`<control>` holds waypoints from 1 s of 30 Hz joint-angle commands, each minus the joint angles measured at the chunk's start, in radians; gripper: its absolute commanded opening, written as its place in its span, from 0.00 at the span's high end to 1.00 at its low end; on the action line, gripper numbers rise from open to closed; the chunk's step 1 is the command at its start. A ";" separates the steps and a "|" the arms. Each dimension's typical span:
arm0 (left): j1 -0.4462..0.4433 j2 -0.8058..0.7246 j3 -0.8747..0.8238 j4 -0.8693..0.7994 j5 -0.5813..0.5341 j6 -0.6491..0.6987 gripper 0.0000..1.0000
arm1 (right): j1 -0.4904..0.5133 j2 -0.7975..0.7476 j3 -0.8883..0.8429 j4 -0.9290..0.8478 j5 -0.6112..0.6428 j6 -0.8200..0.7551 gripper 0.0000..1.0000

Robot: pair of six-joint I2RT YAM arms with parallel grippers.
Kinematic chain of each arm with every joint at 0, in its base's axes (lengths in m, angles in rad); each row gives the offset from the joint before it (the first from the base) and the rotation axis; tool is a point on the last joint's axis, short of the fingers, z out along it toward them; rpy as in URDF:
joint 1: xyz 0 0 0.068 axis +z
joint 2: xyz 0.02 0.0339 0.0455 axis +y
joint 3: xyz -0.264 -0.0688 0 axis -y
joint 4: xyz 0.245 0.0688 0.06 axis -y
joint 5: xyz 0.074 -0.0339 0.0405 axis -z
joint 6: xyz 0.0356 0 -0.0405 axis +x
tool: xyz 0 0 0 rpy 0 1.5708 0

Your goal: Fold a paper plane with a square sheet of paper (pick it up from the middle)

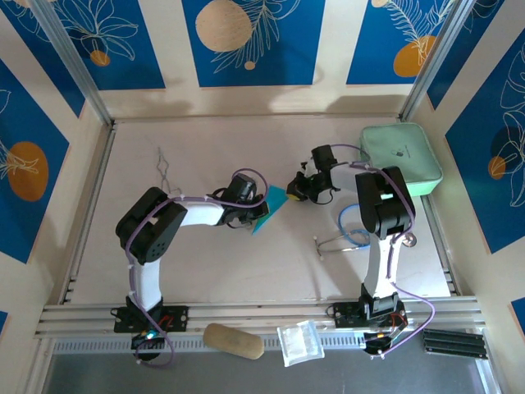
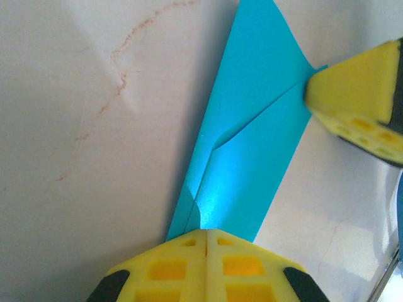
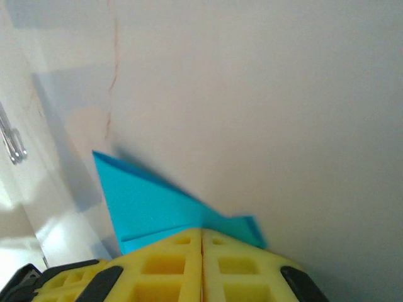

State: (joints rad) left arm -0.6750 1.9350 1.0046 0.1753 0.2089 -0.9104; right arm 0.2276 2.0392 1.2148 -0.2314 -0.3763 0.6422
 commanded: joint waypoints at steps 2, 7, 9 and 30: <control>0.007 0.062 -0.065 -0.193 -0.019 0.017 1.00 | -0.064 0.049 0.020 0.001 0.040 0.029 0.91; 0.007 0.059 -0.042 -0.200 -0.008 0.034 1.00 | -0.109 0.022 0.053 -0.025 0.062 0.034 0.91; 0.007 0.061 -0.025 -0.204 0.000 0.041 1.00 | -0.112 -0.026 0.055 -0.037 0.083 0.023 0.91; 0.009 0.007 0.090 -0.220 0.039 0.050 1.00 | 0.112 -0.026 -0.042 0.014 -0.052 0.065 0.92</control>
State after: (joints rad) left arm -0.6739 1.9388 1.0775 0.0368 0.2356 -0.8810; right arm 0.3405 1.9865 1.1759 -0.2153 -0.3935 0.6971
